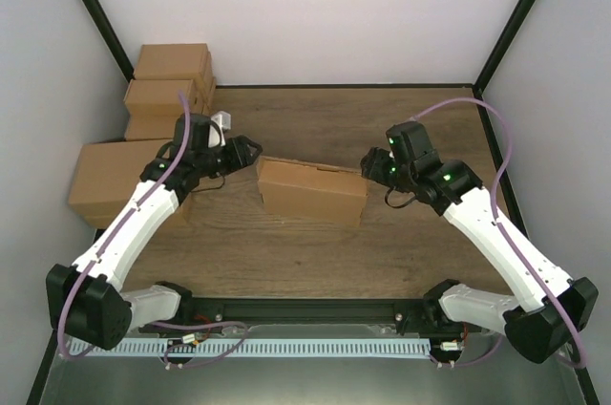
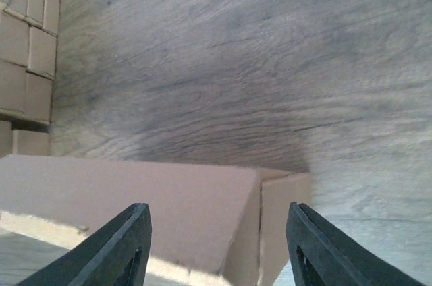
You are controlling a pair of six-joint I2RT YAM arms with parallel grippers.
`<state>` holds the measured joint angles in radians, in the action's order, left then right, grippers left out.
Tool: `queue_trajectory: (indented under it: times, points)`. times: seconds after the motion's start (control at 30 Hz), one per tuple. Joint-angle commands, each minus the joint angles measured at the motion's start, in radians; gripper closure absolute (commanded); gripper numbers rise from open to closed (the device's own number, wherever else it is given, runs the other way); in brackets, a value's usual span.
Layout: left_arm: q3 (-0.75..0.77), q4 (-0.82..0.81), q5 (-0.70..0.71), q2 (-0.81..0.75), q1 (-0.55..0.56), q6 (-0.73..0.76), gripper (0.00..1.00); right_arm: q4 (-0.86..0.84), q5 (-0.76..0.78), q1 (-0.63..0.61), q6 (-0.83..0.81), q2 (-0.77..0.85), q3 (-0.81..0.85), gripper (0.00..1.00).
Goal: Fold the paper box
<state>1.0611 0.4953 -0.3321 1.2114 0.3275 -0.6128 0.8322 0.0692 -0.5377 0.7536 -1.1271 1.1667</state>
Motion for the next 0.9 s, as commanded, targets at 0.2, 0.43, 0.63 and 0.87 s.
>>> queue_trajectory:
  times: [0.2, 0.43, 0.63, 0.87]
  points:
    - [-0.085, -0.109, -0.150, 0.015, -0.002, -0.079, 0.56, -0.039, -0.059, 0.004, 0.076, 0.038, -0.070, 0.60]
    - [-0.130, -0.101, -0.170, 0.030, -0.002, -0.048, 0.76, -0.050, -0.077, 0.004, 0.078, 0.059, -0.150, 0.78]
    - [-0.186, -0.096, -0.158, 0.027, -0.001, -0.019, 0.82, -0.065, -0.058, 0.004, 0.061, 0.066, -0.233, 0.82]
    - [-0.205, -0.046, -0.094, 0.042, 0.000, 0.054, 0.85, -0.097, -0.033, 0.004, 0.045, 0.064, -0.344, 0.78]
